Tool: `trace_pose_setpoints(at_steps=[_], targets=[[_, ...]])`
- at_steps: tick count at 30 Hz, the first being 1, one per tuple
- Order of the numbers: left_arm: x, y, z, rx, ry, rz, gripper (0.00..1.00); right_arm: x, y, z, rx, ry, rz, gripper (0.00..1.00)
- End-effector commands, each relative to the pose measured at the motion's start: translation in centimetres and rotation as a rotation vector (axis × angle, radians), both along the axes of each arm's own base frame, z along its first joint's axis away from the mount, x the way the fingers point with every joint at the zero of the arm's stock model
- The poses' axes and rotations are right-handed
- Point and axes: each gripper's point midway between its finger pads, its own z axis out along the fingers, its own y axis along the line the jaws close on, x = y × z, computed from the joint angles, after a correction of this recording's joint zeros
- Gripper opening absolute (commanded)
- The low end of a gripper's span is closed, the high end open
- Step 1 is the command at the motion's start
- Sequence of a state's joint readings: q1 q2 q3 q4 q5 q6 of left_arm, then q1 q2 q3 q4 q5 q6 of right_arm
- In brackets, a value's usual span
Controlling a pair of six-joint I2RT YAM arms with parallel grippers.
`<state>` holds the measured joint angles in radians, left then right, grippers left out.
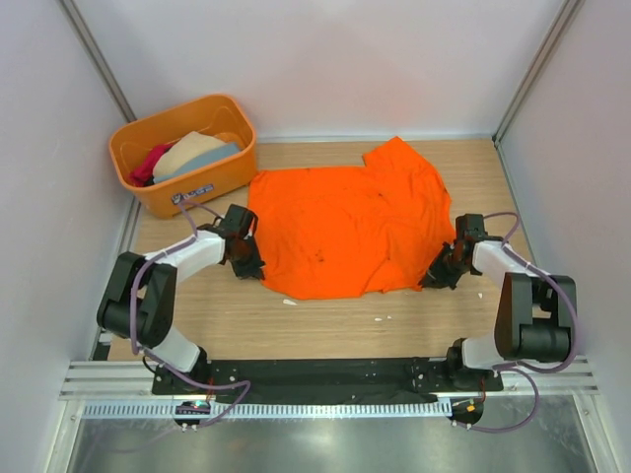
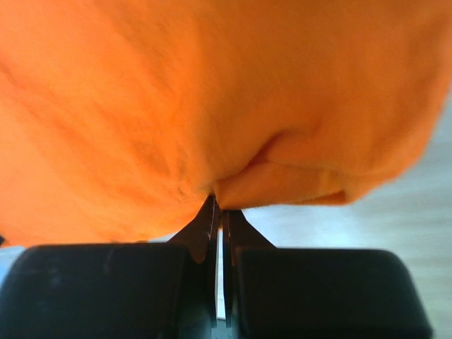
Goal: Fold and stack the t-shirts
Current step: Flatten the tshirt out
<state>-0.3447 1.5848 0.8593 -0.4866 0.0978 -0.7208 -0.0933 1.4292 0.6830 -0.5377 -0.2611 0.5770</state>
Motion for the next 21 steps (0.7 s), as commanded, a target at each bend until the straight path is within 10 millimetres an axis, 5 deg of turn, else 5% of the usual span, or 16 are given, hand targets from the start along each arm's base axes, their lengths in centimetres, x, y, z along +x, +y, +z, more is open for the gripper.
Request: trace_pose_setpoints(at_steps=[1,5,8,11,13,15,16,18,19,21], targets=[[-1.9,1.5,2.4,0.04,-0.017,-0.001,0.0,-1.8,-1.2,2.9,-0.076,0.018,-0.008,0.01],[-5.2,2.8,5.2,0.041,-0.021,0.007,0.0,-4.9,-0.8,6.5,-0.07,0.027,-0.01,0.01],[-5.2,2.6,7.9,0.003,-0.093,0.026,0.0,-4.8,-0.3,8.8,-0.05,-0.004,0.01,0.01],[-2.8,2.7,10.8,0.034,-0.155,0.02,0.0,-0.7,-0.6,11.4,-0.053,-0.095,0.011,0.01],[0.9,2.3,11.9,0.053,-0.161,0.014,0.01,3.2,-0.9,13.5,-0.052,-0.168,0.013,0.06],[3.9,2.2,9.9,0.078,-0.082,0.004,0.26,7.5,-0.8,12.3,-0.013,-0.159,0.033,0.28],[7.2,1.7,11.6,0.073,-0.136,0.006,0.32,10.3,-1.1,13.6,-0.008,-0.206,0.039,0.28],[8.9,3.7,12.0,0.19,-0.098,0.002,0.42,12.3,-2.5,12.1,-0.059,-0.15,0.073,0.33],[10.4,3.7,13.5,0.206,-0.125,-0.001,0.56,13.7,-3.3,13.7,-0.101,-0.188,0.085,0.36],[10.7,3.8,14.4,0.218,-0.153,-0.039,0.72,13.1,-4.1,14.0,-0.15,-0.157,0.136,0.46]])
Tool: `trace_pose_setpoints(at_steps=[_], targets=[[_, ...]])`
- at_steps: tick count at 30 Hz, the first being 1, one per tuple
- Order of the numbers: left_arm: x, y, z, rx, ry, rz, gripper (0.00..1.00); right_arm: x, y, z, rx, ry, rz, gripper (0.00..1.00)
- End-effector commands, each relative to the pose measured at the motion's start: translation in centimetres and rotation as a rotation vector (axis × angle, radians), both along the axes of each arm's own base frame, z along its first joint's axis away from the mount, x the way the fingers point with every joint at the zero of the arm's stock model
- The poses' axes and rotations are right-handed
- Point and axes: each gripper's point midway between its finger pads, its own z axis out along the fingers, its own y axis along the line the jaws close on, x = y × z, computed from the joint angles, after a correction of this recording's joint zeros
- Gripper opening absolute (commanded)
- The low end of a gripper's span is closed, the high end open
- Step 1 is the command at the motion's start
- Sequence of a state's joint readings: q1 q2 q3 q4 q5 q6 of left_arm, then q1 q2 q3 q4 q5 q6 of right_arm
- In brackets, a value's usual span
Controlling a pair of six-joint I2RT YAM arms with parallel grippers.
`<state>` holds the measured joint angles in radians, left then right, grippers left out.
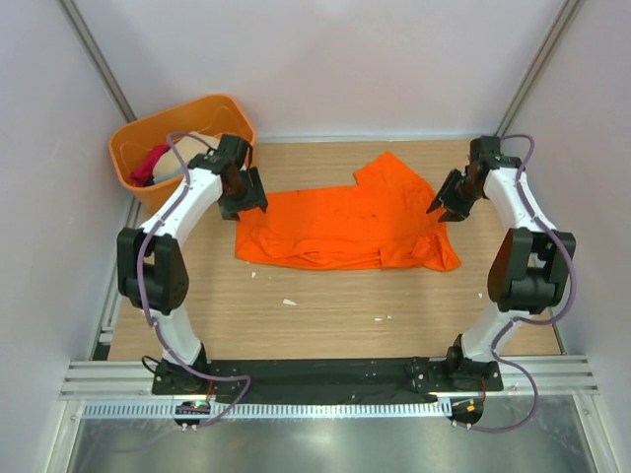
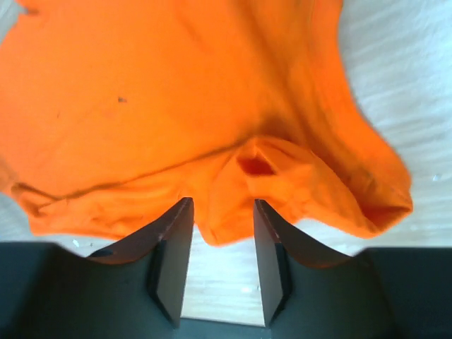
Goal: Fold and stack the t-shirts
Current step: Flatten the tshirt out
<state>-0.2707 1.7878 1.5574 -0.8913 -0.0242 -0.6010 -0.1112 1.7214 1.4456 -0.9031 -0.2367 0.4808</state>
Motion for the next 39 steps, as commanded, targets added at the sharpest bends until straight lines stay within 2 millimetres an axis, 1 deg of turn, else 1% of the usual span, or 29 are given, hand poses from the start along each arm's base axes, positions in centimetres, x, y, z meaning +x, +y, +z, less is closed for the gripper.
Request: trace_pose_setpoints(at_steps=[1,2,3,4,5,6,7,8,9,10,11,12,13,14,17,19,20,21,24,26,31,33,34,36,38,39], targets=[[-1.8,2.1,2.7,0.097,0.016,-0.055,0.73,-1.0,-1.4,2.1,-0.086,-0.016,0.075,0.47],[-2.7,2.0,2.2,0.083,0.033,-0.068,0.73,-1.3,-0.8,2.2,-0.063,-0.043,0.078,0.48],[-3.5,1.7,1.6,0.063,0.047,-0.075,0.73,-3.3,-0.3,1.3,-0.041,-0.027,0.077,0.5],[-4.0,1.4,2.3,0.022,0.003,-0.077,0.7,-3.5,-0.1,1.0,-0.034,-0.047,0.073,0.51],[-6.4,1.1,-0.3,-0.01,0.074,-0.089,0.67,-4.1,0.2,0.3,-0.023,-0.044,0.074,0.51],[-7.0,0.8,-0.8,-0.035,0.073,-0.092,0.64,-5.1,0.6,-1.1,-0.006,-0.021,0.086,0.51],[-7.2,-0.1,-0.5,-0.101,0.031,-0.107,0.58,-4.9,0.5,-1.5,-0.012,-0.028,0.09,0.51],[-8.3,-0.4,-1.7,-0.124,0.057,-0.115,0.55,-4.9,0.4,-1.8,-0.019,-0.022,0.096,0.5],[-8.4,-0.9,-1.8,-0.158,0.049,-0.132,0.52,-4.4,0.1,-1.9,-0.042,-0.03,0.11,0.49],[-8.1,-1.5,-1.6,-0.186,0.024,-0.148,0.47,-4.0,-0.1,-2.7,-0.061,-0.01,0.115,0.47],[-8.4,-2.0,-1.6,-0.218,0.029,-0.165,0.46,-3.8,-0.4,-3.1,-0.078,0.008,0.118,0.4],[-8.7,-2.0,-1.9,-0.221,0.037,-0.164,0.45,-3.6,-0.8,-3.6,-0.093,0.029,0.12,0.35],[-8.8,-2.1,-2.1,-0.224,0.045,-0.16,0.43,-3.3,-1.5,-3.6,-0.132,0.043,0.119,0.31],[-8.8,-2.1,-2.2,-0.225,0.048,-0.161,0.43,-3.1,-1.6,-4.2,-0.135,0.059,0.119,0.3],[-9.0,-2.0,-2.4,-0.222,0.06,-0.147,0.4,-3.3,-1.6,-4.7,-0.131,0.077,0.107,0.31],[-9.0,-2.0,-2.4,-0.224,0.063,-0.144,0.38,-3.9,-1.7,-5.3,-0.136,0.093,0.097,0.34],[-8.9,-2.0,-2.3,-0.226,0.062,-0.14,0.37,-4.0,-1.8,-5.6,-0.139,0.096,0.094,0.38],[-8.9,-2.0,-2.4,-0.226,0.064,-0.139,0.37,-4.4,-1.8,-6.0,-0.142,0.11,0.094,0.39],[-8.6,-2.1,-2.2,-0.225,0.06,-0.144,0.37,-4.4,-2.1,-6.7,-0.155,0.125,0.09,0.4],[-8.5,-2.2,-2.1,-0.226,0.065,-0.146,0.37,-4.3,-2.0,-6.8,-0.149,0.124,0.09,0.4],[-8.4,-2.2,-2.3,-0.225,0.077,-0.145,0.36,-4.8,-1.8,-7.4,-0.14,0.133,0.097,0.4],[-8.1,-2.2,-2.2,-0.227,0.07,-0.142,0.36,-5.0,-1.6,-7.8,-0.13,0.136,0.102,0.38],[-8.1,-2.2,-2.3,-0.227,0.075,-0.136,0.36,-4.9,-1.5,-8.1,-0.122,0.14,0.104,0.36],[-7.8,-2.1,-2.4,-0.23,0.075,-0.127,0.37,-4.8,-0.7,-8.2,-0.079,0.134,0.12,0.31],[-7.5,-2.1,-2.9,-0.235,0.09,-0.112,0.38,-4.7,-0.4,-8.2,-0.059,0.129,0.123,0.17],[-7.0,-2.2,-3.0,-0.241,0.083,-0.111,0.39,-4.8,-0.5,-8.1,-0.063,0.136,0.115,0.1]])
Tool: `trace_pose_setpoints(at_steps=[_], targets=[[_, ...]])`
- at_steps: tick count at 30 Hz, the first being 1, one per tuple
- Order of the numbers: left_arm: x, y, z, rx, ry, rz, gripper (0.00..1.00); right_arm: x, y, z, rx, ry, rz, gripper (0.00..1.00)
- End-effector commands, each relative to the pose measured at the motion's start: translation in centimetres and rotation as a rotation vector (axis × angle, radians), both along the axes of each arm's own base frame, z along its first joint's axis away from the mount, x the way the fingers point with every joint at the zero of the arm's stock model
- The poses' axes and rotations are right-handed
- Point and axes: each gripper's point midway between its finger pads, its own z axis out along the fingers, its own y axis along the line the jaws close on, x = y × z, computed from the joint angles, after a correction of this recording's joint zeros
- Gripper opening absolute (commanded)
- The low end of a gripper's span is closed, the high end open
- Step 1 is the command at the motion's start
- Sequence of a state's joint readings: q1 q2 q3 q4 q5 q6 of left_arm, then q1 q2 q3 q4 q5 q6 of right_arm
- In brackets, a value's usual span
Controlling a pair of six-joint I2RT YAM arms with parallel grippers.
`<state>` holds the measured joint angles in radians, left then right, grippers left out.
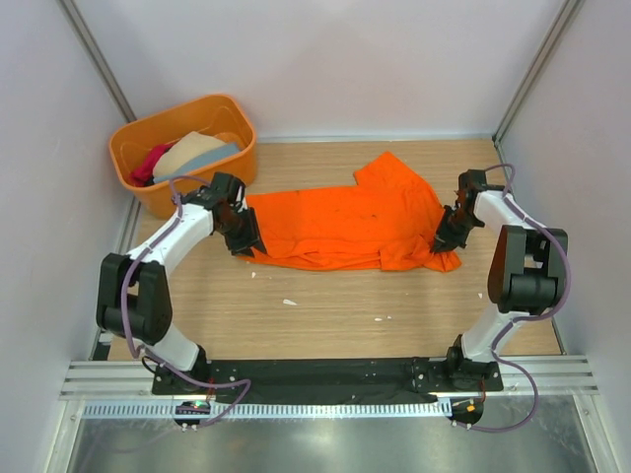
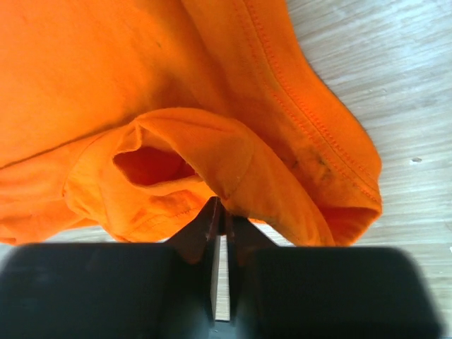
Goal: Fold and stack the t-shirts
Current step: Flatten the tshirt out
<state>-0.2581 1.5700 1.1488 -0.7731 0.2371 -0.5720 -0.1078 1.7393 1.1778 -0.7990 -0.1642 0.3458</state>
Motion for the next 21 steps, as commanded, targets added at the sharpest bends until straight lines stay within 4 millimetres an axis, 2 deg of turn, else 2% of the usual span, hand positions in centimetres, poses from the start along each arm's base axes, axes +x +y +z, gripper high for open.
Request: trace_pose_setpoints(at_steps=[1,6,9,10,13,16,21], targets=[[2.2,-0.7,0.5,-0.042,-0.038,0.017,0.39,0.6,0.4,0.4,0.02,-0.028,-0.001,0.01],[4.3,-1.7,-1.2,-0.064,-0.009,0.02,0.41,0.6,0.5,2.8,0.019,-0.07,-0.017,0.01],[5.6,-1.6,-2.6,-0.038,-0.002,0.029,0.44,0.6,0.9,3.9,0.042,-0.097,-0.015,0.01],[6.4,-1.6,-2.3,-0.031,-0.017,0.031,0.44,0.4,0.9,4.0,0.042,-0.096,-0.016,0.01],[7.3,-1.0,-3.5,0.022,0.012,0.049,0.42,0.2,0.9,4.6,0.04,-0.109,-0.012,0.01],[7.3,0.1,-4.8,0.093,0.059,0.071,0.4,0.0,0.9,4.8,0.037,-0.115,-0.008,0.01],[7.1,1.1,-5.4,0.157,0.098,0.105,0.38,0.1,1.0,5.4,0.041,-0.132,-0.007,0.01]])
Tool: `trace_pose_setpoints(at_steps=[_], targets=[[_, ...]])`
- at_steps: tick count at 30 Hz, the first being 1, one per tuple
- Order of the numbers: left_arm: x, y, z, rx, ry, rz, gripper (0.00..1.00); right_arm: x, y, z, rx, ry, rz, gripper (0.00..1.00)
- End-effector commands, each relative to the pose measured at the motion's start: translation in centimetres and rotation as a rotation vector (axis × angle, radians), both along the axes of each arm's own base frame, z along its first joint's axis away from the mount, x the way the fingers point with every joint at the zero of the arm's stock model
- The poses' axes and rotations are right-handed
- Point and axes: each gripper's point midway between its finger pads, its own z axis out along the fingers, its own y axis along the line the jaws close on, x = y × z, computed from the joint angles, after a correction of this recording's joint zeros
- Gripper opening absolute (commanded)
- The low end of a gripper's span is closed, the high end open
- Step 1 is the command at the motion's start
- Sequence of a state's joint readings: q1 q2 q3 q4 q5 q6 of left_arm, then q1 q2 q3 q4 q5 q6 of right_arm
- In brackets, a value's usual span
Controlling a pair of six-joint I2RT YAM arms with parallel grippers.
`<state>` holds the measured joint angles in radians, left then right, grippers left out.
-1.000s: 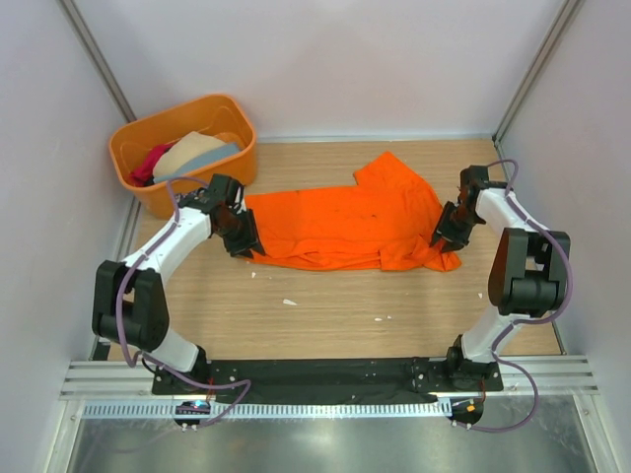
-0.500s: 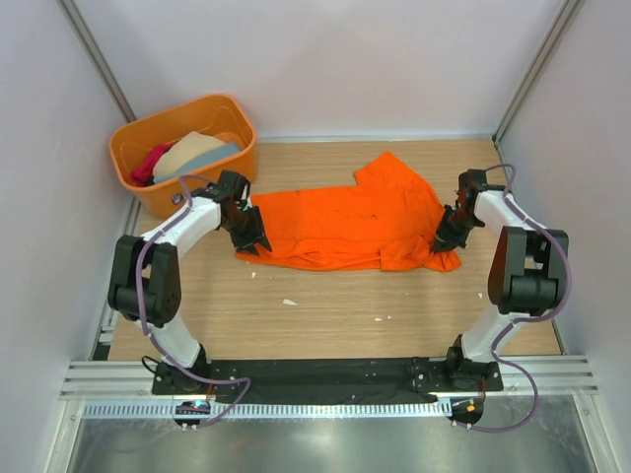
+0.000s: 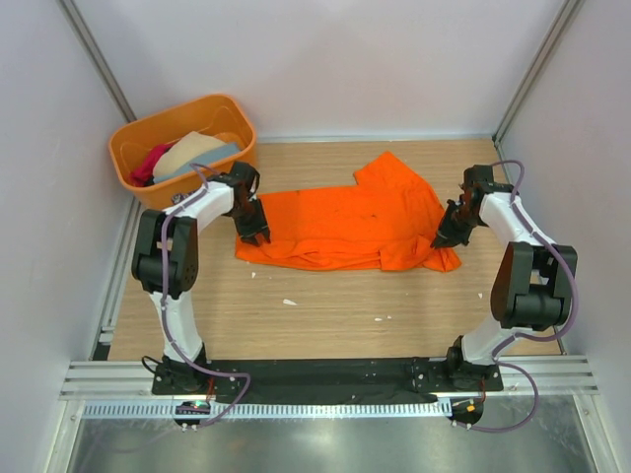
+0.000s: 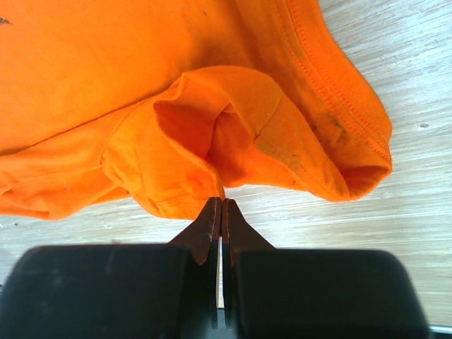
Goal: Fold and stack the t-shirts
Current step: Flatten the tshirt out
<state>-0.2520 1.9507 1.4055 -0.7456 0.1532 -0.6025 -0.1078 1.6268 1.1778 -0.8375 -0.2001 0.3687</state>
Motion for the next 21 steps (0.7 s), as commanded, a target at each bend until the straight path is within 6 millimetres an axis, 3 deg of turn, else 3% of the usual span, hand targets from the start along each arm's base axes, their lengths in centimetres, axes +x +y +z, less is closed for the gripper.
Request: trace_pose_setpoints(at_steps=[1,5,8,9,11,13,14,15,16,17,19,21], targets=[[0.0,1.4,0.2,0.069,0.02,0.05,0.38,0.4,0.3,1.9,0.011,-0.058,0.006,0.01],[-0.3,1.4,-0.9,0.078,0.053,0.051,0.33,0.5,0.4,2.1,0.016,-0.064,0.005,0.01],[-0.4,1.1,-1.2,0.063,0.056,0.036,0.08,0.5,0.4,2.2,0.016,-0.066,0.008,0.01],[-0.3,1.4,-0.4,0.073,0.035,0.04,0.0,0.4,0.4,2.1,0.016,-0.063,0.008,0.01],[-1.6,2.0,0.4,0.106,0.034,0.039,0.0,0.3,0.4,2.1,0.013,-0.058,0.01,0.01],[-3.1,2.8,3.0,0.116,0.0,0.065,0.0,-0.2,0.3,2.1,0.004,-0.047,0.01,0.01],[-5.8,3.4,2.8,0.13,0.053,0.069,0.0,-0.6,0.2,2.1,-0.004,-0.04,0.007,0.01],[-7.1,3.7,3.2,0.128,0.065,0.085,0.0,-1.0,0.2,2.1,-0.004,-0.029,0.007,0.01],[-8.2,3.9,5.1,0.11,0.025,0.095,0.0,-1.2,0.4,2.4,-0.004,-0.033,0.01,0.01],[-10.9,4.5,4.2,0.124,0.085,0.099,0.0,-1.5,0.5,2.6,-0.003,-0.03,0.01,0.01],[-12.9,4.8,5.3,0.103,0.073,0.121,0.0,-2.1,0.8,3.4,-0.001,-0.037,0.017,0.01],[-13.9,4.8,5.0,0.095,0.088,0.13,0.0,-2.5,0.9,4.2,0.001,-0.043,0.016,0.01]])
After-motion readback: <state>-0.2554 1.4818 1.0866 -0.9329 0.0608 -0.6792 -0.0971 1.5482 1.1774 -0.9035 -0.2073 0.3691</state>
